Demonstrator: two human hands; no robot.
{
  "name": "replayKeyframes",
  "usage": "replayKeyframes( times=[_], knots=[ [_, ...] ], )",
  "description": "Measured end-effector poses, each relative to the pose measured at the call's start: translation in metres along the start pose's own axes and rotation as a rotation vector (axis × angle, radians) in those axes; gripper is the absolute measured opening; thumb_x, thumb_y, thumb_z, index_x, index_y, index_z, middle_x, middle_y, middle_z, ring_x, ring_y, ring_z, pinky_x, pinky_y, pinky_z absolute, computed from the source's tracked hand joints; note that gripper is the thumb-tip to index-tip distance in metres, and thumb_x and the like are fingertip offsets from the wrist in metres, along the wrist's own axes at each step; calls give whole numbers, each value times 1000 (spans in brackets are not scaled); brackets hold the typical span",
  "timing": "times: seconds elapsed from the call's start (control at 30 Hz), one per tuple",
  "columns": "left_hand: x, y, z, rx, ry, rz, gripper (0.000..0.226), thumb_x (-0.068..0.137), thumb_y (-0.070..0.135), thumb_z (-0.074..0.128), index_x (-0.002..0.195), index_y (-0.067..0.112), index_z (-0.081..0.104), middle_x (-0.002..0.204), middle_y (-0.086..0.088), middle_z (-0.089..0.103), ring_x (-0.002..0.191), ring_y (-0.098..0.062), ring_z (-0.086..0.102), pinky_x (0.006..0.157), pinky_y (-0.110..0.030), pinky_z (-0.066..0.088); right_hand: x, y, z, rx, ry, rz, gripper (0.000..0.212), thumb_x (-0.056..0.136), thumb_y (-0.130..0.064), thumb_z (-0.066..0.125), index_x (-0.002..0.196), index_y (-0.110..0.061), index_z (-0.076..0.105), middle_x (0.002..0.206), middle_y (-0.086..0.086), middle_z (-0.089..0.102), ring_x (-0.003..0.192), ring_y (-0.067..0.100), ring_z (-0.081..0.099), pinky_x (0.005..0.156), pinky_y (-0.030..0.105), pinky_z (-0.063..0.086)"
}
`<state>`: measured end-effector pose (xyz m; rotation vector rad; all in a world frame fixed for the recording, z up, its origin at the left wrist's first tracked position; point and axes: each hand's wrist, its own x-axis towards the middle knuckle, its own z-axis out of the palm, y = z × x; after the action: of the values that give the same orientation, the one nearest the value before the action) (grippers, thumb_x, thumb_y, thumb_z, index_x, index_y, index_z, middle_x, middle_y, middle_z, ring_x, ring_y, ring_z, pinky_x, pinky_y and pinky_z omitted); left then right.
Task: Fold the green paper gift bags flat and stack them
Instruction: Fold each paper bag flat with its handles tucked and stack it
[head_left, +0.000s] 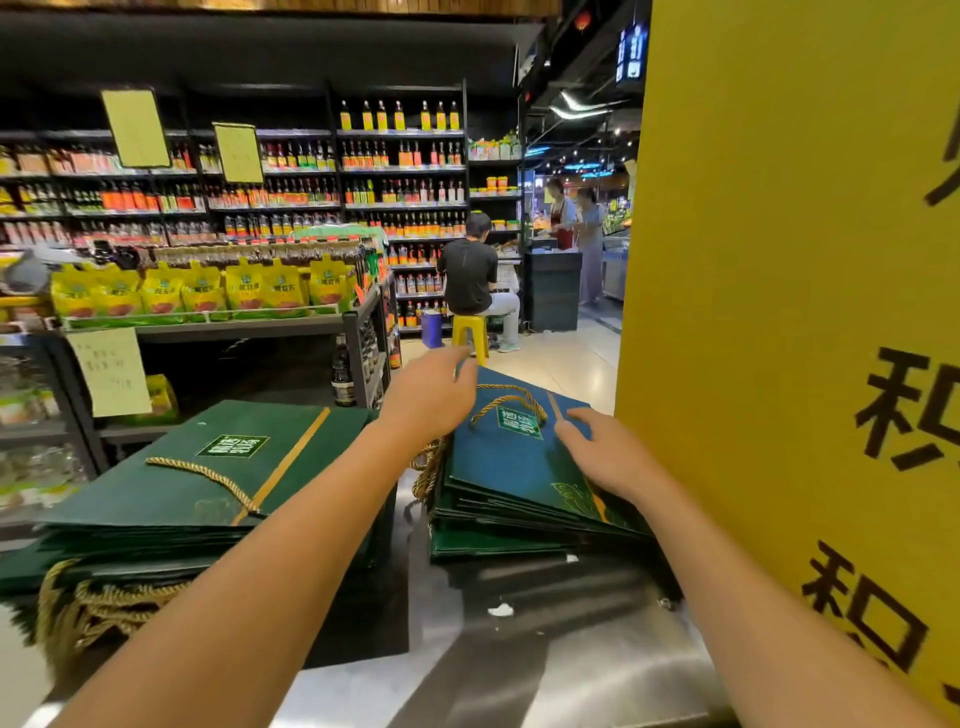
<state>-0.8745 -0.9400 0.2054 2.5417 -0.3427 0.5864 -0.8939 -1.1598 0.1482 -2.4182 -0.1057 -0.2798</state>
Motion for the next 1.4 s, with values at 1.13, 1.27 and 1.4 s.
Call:
replayKeyframes(
  times=[1.13,1.27,1.4],
  knots=[
    [-64,-25,-77,140,-102,-45,27,98,34,53,116,23,71,113,1,70,104,-25,65,91,-42,55,-33,-99,22,-169,210,-310,22,97,-30,56,110,-19,70,109,2,65,100,21,61,86,40,54],
    [-111,-78,-139,266,-47,-243,22,98,36,55,110,25,70,111,2,70,102,-25,65,89,-41,55,-63,-162,52,-40,82,-436,23,97,-29,55,88,-14,69,84,3,69,81,22,63,74,40,54],
    [-154,-129,-172,416,15,-398,32,99,42,58,119,20,69,120,1,69,107,-24,65,91,-43,56,-72,-192,88,-19,-143,-326,43,97,-48,56,78,-10,66,77,5,66,73,20,63,70,36,49]
  ],
)
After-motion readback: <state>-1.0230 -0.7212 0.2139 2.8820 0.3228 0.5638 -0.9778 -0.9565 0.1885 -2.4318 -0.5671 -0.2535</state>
